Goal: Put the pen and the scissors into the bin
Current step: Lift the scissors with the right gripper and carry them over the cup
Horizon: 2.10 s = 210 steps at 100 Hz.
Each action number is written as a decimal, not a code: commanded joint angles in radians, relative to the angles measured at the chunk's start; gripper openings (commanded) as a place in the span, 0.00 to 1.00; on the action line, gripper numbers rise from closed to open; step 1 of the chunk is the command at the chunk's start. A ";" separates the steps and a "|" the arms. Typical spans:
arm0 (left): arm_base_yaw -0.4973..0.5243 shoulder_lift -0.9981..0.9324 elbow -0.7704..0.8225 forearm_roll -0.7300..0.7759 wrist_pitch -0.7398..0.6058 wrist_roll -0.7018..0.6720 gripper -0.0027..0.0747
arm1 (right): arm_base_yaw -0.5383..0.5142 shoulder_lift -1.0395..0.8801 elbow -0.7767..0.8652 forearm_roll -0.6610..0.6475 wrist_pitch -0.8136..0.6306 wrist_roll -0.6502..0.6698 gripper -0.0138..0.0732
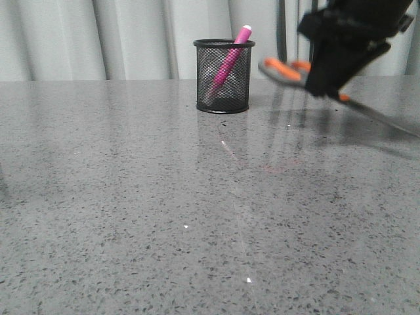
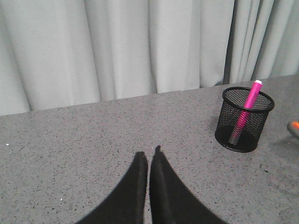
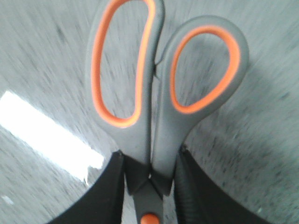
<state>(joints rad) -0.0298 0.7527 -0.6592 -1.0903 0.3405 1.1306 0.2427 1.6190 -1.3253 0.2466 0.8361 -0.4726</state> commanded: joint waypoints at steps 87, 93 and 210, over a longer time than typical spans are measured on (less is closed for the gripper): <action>-0.006 0.001 -0.027 -0.035 -0.037 -0.011 0.01 | 0.241 0.028 0.039 0.134 -1.500 0.085 0.07; -0.006 0.001 -0.027 -0.035 -0.037 -0.011 0.01 | 0.241 0.058 0.002 0.134 -1.483 0.085 0.07; -0.006 0.001 -0.027 -0.035 -0.035 -0.011 0.01 | 0.243 0.215 0.070 0.134 -1.454 0.085 0.08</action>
<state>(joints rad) -0.0298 0.7527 -0.6576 -1.0903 0.3384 1.1306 0.4837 1.8871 -1.2309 0.4023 -0.5293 -0.3878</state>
